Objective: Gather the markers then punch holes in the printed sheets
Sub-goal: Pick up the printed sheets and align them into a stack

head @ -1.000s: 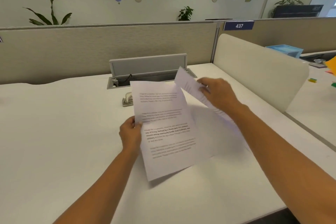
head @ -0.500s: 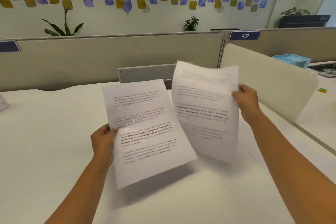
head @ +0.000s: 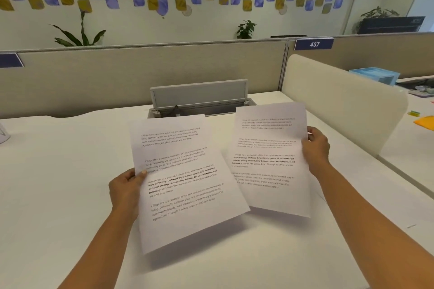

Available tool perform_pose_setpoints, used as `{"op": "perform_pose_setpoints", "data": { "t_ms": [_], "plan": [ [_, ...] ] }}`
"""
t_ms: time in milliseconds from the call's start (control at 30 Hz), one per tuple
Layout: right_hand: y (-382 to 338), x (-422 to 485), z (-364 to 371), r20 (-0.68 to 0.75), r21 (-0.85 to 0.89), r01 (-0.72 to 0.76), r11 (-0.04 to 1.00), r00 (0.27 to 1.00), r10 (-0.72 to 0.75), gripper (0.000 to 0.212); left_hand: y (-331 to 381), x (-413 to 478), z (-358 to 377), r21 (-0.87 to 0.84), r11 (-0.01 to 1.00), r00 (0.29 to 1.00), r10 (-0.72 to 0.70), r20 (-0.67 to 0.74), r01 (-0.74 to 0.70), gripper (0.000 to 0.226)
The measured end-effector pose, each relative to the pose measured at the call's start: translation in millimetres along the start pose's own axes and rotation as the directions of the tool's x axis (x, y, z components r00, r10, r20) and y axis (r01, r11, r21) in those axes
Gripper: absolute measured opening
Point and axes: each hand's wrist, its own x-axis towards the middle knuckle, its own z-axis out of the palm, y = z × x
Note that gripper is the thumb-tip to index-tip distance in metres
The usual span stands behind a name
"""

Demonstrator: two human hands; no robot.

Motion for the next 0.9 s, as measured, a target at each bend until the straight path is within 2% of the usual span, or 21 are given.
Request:
{"op": "perform_pose_setpoints", "data": {
  "t_ms": [233,400,533,600,700,800,900],
  "plan": [
    [-19.9,-3.2,-4.8,-0.039,0.063,0.124,0.990,0.992,-0.121,0.034,11.5,0.5,1.2,-0.046,0.999,1.000,0.008,-0.003,-0.008,0.030],
    [-58.3,0.9,-14.3,-0.114,0.104,0.223,0.969,0.971,-0.212,0.032,15.4,9.4,-7.0,0.057,0.998,0.997,0.032,-0.064,-0.028,0.028],
    [-87.4,-1.9,-14.7,-0.091,0.144,0.298,0.944,0.954,-0.287,0.031,19.3,11.8,-11.7,0.132,0.988,0.991,0.093,-0.093,-0.080,0.027],
    [-98.9,-3.9,-9.7,-0.040,0.209,0.294,0.933,0.955,-0.293,0.031,23.9,11.1,-9.8,0.129,0.987,0.991,0.111,-0.078,-0.100,0.024],
    [-107.8,-7.7,5.0,0.110,0.354,0.178,0.918,0.967,-0.230,0.027,28.6,12.5,-4.8,0.069,0.995,0.996,0.082,-0.036,-0.079,0.025],
    [-100.9,-20.2,29.9,0.264,0.350,0.072,0.934,0.949,-0.172,0.012,30.7,9.4,1.1,-0.018,0.999,0.998,0.038,0.044,-0.037,0.026],
    [-80.4,-36.5,56.6,0.370,0.314,-0.009,0.949,0.922,-0.113,0.022,32.2,2.7,8.0,-0.057,0.998,0.990,0.028,0.137,-0.021,0.023]
  ]
}}
